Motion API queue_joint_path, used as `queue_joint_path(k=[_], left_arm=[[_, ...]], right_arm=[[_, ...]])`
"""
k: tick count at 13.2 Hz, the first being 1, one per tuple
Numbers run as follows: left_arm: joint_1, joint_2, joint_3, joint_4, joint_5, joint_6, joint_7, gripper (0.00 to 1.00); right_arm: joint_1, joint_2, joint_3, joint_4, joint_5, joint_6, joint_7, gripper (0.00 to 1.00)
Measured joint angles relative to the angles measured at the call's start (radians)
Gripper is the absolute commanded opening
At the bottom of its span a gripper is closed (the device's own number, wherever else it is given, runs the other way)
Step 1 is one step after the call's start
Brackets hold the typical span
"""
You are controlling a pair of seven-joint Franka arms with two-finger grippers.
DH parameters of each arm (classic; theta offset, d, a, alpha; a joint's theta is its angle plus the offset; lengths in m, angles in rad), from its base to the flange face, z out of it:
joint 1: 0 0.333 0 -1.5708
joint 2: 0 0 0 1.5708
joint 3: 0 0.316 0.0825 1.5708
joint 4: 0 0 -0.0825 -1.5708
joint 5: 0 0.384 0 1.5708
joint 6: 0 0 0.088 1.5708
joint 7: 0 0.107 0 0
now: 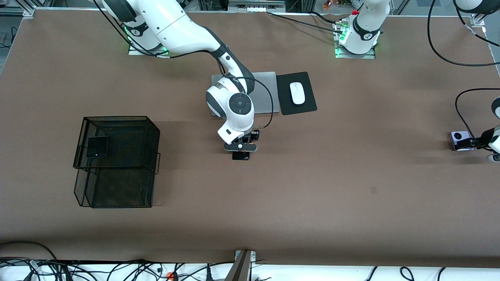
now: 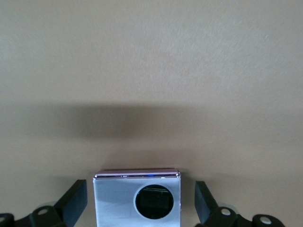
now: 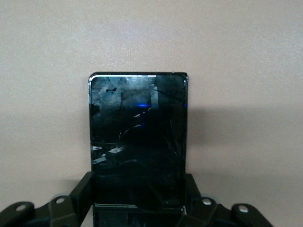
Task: Place phones with both arms
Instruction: 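Grasp the tall phone with the right gripper while the left gripper grasps the white phone, then drop the tall phone into the basket while the left gripper carries the white phone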
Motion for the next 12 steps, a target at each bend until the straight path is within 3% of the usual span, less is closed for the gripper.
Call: queue_joint_path(k=[4, 6, 9, 10, 12], left_arm=[[0.009, 0.004, 0.0, -0.021, 0.0, 0.003, 0.001, 1.0], [0.017, 0.004, 0.0, -0.025, 0.0, 0.003, 0.002, 1.0], [0.025, 0.004, 0.0, -0.026, 0.0, 0.004, 0.004, 0.53], [0.025, 0.002, 0.0, -0.026, 0.0, 0.004, 0.005, 0.45], [0.024, 0.002, -0.001, -0.026, 0.0, 0.004, 0.005, 0.41]], right_arm=[[-0.008, -0.008, -0.003, 0.014, 0.0, -0.015, -0.01, 0.0], [-0.014, -0.027, -0.003, 0.06, 0.0, -0.1, -0.011, 0.0], [-0.016, -0.06, -0.003, 0.199, 0.004, -0.303, -0.011, 0.0], [-0.017, -0.067, -0.003, 0.245, 0.01, -0.368, -0.011, 0.0], [-0.026, -0.09, -0.003, 0.323, 0.017, -0.478, -0.012, 0.0]])
